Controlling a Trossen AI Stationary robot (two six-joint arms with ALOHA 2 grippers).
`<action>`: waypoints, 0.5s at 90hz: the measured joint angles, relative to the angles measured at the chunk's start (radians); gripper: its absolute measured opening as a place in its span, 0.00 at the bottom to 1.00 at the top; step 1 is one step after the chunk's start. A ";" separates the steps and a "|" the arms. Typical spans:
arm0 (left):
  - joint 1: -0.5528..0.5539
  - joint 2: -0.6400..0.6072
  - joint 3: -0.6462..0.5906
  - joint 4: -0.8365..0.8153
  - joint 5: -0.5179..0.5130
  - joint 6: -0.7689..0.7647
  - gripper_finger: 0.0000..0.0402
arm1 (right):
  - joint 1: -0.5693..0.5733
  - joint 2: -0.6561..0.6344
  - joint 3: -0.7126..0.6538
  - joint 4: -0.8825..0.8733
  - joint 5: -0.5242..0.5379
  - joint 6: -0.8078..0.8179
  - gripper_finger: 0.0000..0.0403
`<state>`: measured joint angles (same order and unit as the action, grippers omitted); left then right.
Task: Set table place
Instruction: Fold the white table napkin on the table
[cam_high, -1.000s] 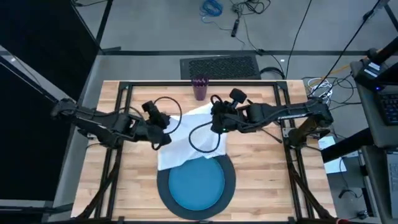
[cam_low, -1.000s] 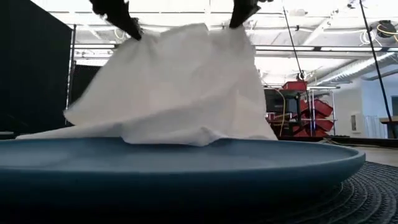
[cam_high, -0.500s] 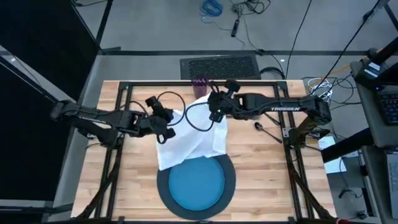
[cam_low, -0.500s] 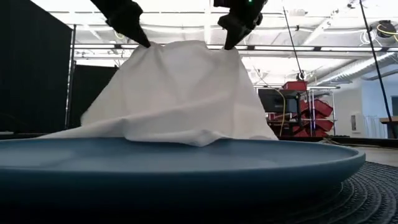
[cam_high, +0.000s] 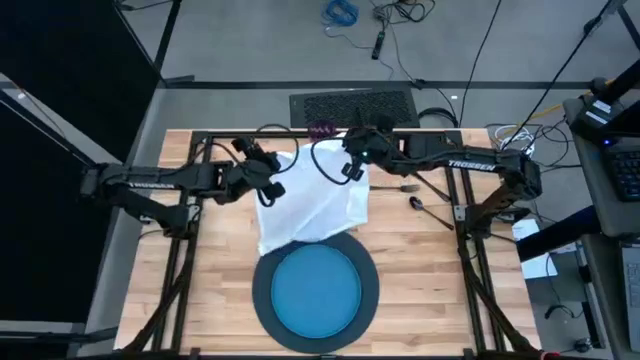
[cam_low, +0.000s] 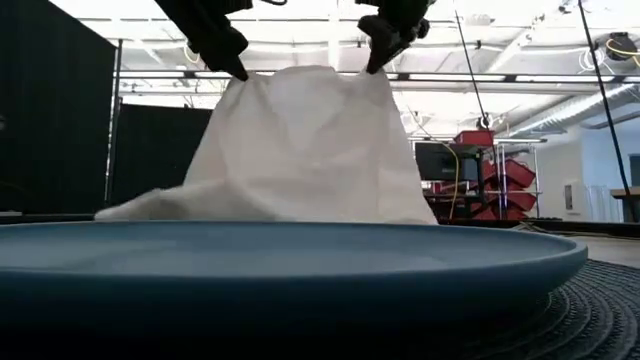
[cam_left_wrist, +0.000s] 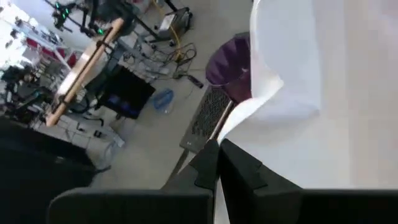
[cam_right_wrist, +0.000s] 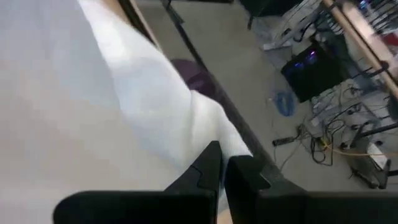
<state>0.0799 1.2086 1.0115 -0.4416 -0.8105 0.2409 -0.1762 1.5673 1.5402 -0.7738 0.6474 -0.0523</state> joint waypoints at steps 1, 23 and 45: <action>0.001 0.000 0.000 0.008 0.000 0.007 0.00 | -0.001 0.000 0.000 0.000 0.000 0.000 0.00; 0.043 0.010 0.001 0.069 0.094 0.052 0.00 | -0.028 0.002 0.000 0.039 -0.039 -0.009 0.00; 0.048 0.058 -0.003 -0.002 0.166 -0.021 0.00 | -0.026 0.004 0.000 -0.057 -0.083 0.041 0.00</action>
<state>0.1280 1.2668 1.0085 -0.4437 -0.6449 0.2203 -0.2020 1.5711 1.5402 -0.8311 0.5642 -0.0110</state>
